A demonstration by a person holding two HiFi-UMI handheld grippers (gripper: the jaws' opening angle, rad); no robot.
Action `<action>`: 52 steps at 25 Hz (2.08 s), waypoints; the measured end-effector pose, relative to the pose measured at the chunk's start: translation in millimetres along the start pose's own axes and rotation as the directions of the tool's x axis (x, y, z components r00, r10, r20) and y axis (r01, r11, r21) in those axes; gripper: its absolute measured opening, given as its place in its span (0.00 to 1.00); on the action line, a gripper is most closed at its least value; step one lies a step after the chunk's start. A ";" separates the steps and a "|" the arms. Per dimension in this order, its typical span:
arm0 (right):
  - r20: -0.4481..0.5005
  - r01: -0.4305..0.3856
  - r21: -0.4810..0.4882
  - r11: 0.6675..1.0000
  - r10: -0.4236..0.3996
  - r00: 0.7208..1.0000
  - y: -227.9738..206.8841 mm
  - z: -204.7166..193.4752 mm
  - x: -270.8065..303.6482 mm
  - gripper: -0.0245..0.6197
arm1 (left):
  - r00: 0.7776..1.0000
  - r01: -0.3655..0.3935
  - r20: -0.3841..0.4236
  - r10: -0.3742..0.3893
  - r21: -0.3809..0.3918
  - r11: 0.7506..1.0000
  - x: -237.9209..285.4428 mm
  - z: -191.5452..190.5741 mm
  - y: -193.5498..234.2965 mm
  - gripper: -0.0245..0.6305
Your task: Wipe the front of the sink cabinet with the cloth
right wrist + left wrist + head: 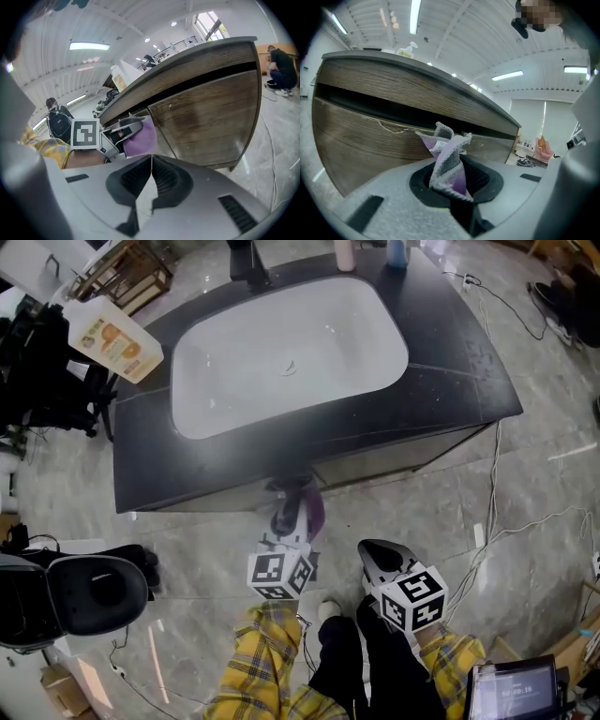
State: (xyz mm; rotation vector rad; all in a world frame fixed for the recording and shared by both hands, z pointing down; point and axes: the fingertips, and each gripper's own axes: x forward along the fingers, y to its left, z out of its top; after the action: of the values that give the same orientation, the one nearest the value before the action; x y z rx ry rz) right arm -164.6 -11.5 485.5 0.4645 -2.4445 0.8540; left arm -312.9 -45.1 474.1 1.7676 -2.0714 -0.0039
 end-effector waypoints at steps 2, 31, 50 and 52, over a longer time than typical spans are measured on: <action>0.001 0.003 0.006 1.000 -0.003 1.000 -3.3 -0.3 -1.8 0.05 | 1.000 0.012 -0.006 -0.012 0.000 1.000 4.9 -2.2 -6.7 0.11; -0.133 -0.166 -0.119 0.979 0.150 0.980 137.1 -39.7 77.6 0.05 | 0.966 -0.254 0.026 0.256 -0.046 0.966 -160.5 -16.1 159.8 0.11; -0.197 -0.253 -0.277 0.927 0.203 0.959 181.4 -33.6 180.1 0.05 | 0.917 -0.390 0.058 0.396 -0.092 0.916 -167.0 -25.7 275.8 0.11; -0.185 -0.250 -0.279 0.927 0.203 0.961 177.6 -31.2 185.4 0.05 | 0.909 -0.407 0.055 0.414 -0.100 0.908 -162.5 -32.3 282.0 0.11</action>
State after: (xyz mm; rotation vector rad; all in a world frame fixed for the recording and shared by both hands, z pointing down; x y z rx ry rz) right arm -387.4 113.5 525.8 0.0019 -2.4559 0.5646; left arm -551.7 171.5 528.6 1.2677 -2.4218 -0.0387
